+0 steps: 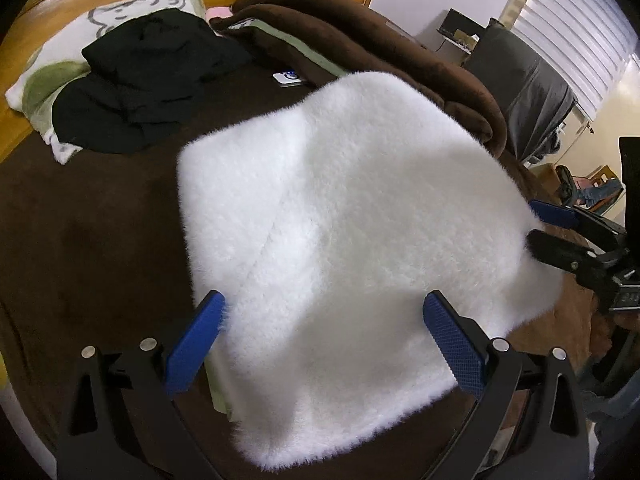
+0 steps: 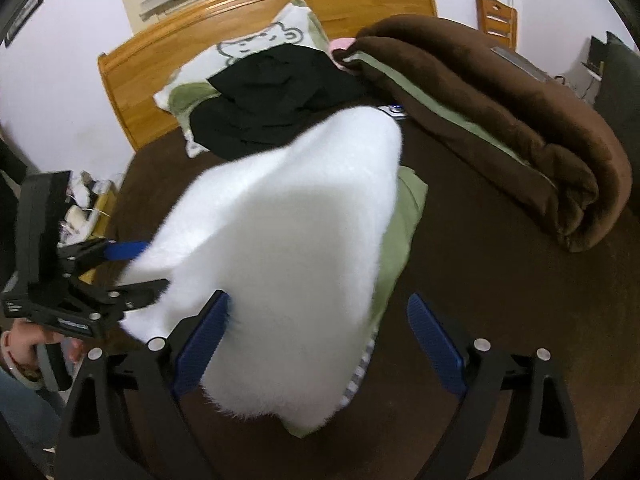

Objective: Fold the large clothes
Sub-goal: 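Lower the folded cardigan onto the green folded clothes with both grippers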

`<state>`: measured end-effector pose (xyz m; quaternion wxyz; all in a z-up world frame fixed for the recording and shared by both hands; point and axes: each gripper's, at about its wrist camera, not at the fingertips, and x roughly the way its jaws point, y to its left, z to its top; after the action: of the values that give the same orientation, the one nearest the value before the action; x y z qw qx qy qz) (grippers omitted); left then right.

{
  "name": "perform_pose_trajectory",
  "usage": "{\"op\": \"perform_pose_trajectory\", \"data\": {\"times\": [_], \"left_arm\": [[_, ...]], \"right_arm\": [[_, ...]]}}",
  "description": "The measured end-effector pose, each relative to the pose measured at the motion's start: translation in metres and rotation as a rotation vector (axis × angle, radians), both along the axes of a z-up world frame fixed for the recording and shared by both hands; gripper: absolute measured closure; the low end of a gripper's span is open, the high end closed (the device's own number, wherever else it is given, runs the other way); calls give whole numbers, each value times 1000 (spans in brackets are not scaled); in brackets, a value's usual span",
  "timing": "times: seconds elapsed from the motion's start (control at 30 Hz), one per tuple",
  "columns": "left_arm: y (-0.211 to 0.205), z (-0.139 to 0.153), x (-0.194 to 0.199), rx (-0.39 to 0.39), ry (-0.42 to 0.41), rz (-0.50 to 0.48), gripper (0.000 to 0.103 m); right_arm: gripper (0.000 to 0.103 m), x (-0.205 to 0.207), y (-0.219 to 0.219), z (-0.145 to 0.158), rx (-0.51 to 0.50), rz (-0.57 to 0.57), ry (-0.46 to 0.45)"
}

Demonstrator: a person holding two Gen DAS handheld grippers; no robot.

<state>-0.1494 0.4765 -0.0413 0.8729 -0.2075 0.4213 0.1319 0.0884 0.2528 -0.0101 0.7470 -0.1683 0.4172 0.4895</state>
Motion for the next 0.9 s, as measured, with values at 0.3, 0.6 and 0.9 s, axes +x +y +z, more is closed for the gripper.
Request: {"op": "perform_pose_trajectory", "data": {"times": [0.3, 0.6, 0.9], "left_arm": [[7, -21, 1, -79, -2, 27, 6], [2, -18, -2, -49, 5, 45, 6], [-1, 12, -16, -5, 16, 60, 7]], "right_arm": [[15, 16, -17, -20, 4, -52, 60], [15, 14, -17, -20, 6, -46, 64], [14, -2, -19, -1, 10, -50, 65]]}}
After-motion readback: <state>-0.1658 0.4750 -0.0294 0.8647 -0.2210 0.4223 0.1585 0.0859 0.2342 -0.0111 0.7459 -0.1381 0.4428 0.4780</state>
